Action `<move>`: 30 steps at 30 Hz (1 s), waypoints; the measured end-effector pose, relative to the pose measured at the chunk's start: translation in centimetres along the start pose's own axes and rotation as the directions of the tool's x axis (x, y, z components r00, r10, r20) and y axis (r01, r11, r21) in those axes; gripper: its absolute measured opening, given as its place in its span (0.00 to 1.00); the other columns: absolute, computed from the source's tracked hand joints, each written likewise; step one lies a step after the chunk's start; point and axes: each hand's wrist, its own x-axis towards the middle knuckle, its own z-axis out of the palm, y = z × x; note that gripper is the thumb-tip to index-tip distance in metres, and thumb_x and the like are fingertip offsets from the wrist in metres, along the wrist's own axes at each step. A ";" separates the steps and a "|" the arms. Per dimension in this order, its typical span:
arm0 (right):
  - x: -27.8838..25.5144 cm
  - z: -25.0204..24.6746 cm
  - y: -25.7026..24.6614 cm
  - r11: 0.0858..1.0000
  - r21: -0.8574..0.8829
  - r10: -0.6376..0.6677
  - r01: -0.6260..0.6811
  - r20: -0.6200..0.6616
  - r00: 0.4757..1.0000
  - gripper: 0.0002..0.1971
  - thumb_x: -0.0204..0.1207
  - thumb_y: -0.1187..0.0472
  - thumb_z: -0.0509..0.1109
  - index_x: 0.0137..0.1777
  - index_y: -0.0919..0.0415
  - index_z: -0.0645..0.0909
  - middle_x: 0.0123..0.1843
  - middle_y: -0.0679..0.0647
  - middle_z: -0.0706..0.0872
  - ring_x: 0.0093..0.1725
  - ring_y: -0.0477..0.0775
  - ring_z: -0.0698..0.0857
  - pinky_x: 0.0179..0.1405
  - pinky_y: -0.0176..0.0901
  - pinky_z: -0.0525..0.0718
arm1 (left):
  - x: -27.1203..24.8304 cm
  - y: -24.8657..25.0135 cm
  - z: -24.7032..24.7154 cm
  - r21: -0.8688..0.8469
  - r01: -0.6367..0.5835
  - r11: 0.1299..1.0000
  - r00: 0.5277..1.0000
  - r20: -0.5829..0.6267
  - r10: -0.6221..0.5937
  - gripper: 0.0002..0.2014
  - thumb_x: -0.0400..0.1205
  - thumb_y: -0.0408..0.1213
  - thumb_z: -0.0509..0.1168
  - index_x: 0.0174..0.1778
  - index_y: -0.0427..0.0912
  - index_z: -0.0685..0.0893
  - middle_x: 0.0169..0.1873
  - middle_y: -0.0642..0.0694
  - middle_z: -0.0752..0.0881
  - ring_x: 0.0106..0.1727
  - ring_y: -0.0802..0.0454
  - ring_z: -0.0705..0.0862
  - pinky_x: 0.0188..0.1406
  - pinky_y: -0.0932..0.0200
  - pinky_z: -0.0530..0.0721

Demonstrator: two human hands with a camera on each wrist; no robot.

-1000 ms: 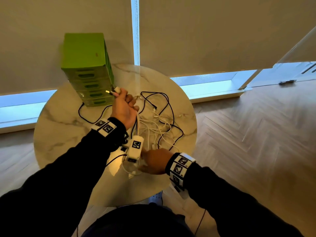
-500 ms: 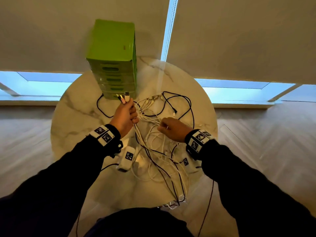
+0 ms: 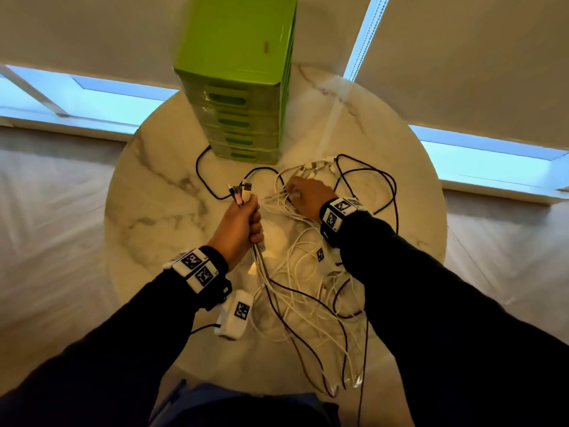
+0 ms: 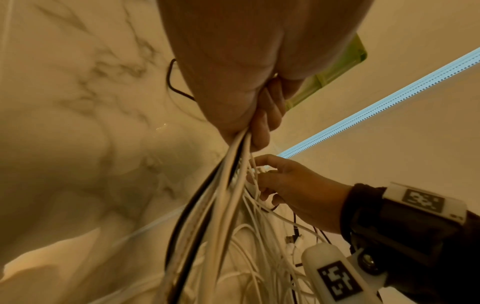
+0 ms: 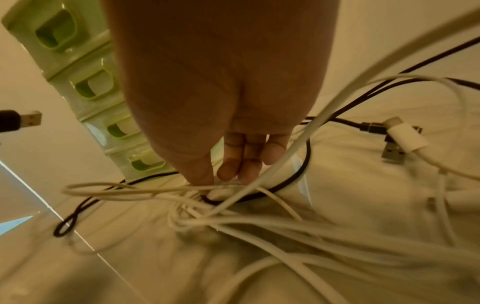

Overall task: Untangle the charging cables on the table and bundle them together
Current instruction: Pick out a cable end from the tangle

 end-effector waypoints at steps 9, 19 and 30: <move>-0.3 0.5 1.2 0.987 -0.153 -0.059 0.050 -0.058 0.997 0.06 0.85 0.53 0.60 0.58 0.49 0.75 0.53 0.58 0.86 0.51 0.64 0.84 0.45 0.51 0.77 | 0.0 -0.6 -0.5 -0.011 0.017 1.000 1.000 0.000 -0.017 0.16 0.93 0.41 0.51 0.37 0.48 0.66 0.24 0.54 0.61 0.23 0.59 0.57 0.21 0.64 0.58; -1.5 -1.1 1.6 0.928 -0.347 -0.169 0.137 -0.064 0.983 0.15 0.82 0.51 0.63 0.68 0.48 0.73 0.57 0.58 0.88 0.55 0.65 0.86 0.45 0.49 0.78 | -1.4 -0.2 -0.6 0.021 -0.012 1.000 1.000 0.020 0.012 0.13 0.93 0.42 0.53 0.41 0.47 0.69 0.26 0.53 0.62 0.26 0.58 0.58 0.23 0.63 0.58; -5.6 -4.5 -3.5 0.765 0.537 0.008 0.355 -0.558 0.830 0.06 0.78 0.69 0.71 0.47 0.57 0.79 0.41 0.58 0.91 0.40 0.58 0.91 0.49 0.59 0.90 | -3.3 -0.8 -1.3 0.010 -0.062 0.998 0.997 0.054 0.062 0.14 0.93 0.42 0.53 0.40 0.48 0.67 0.25 0.54 0.62 0.24 0.58 0.58 0.23 0.63 0.58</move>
